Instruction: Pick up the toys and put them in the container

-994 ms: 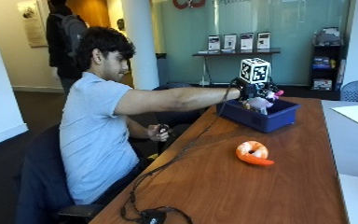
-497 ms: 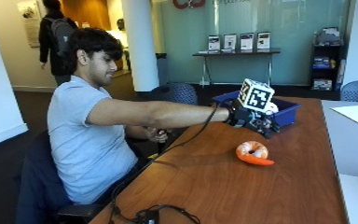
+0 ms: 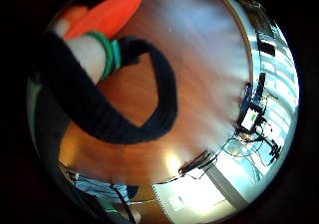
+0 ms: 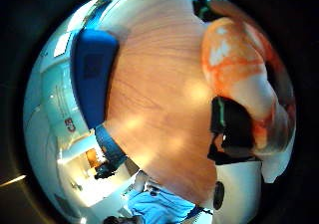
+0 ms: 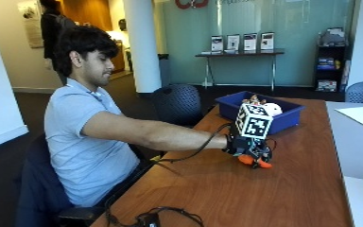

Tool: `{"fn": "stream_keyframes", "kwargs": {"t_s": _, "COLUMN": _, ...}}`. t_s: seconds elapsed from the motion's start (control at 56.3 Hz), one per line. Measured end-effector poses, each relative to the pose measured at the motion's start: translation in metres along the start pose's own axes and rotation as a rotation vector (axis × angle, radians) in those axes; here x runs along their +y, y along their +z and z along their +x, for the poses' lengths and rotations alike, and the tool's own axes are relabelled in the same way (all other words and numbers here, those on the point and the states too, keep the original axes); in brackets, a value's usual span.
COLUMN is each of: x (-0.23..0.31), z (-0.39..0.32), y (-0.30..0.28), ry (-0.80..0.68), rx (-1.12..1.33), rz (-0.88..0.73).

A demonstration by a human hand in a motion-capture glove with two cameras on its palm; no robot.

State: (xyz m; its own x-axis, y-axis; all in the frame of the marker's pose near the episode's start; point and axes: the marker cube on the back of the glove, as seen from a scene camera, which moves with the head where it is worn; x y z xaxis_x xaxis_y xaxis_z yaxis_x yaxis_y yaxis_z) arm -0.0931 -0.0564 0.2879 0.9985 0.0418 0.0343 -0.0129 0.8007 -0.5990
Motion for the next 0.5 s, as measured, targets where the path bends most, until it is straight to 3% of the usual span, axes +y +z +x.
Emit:
{"fn": "stream_keyframes", "kwargs": {"t_s": 0.089, "x": 0.001, "z": 0.001, "y": 0.0, "ry": -0.008, "rx": 0.003, "rz": 0.123}}
{"fn": "stream_keyframes", "kwargs": {"t_s": 0.231, "x": 0.0, "z": -0.008, "y": -0.014, "ry": 0.004, "rx": 0.017, "rz": 0.164}}
{"fn": "stream_keyframes", "kwargs": {"t_s": 0.497, "x": 0.005, "z": -0.092, "y": -0.124, "ry": -0.064, "rx": 0.013, "rz": 0.321}}
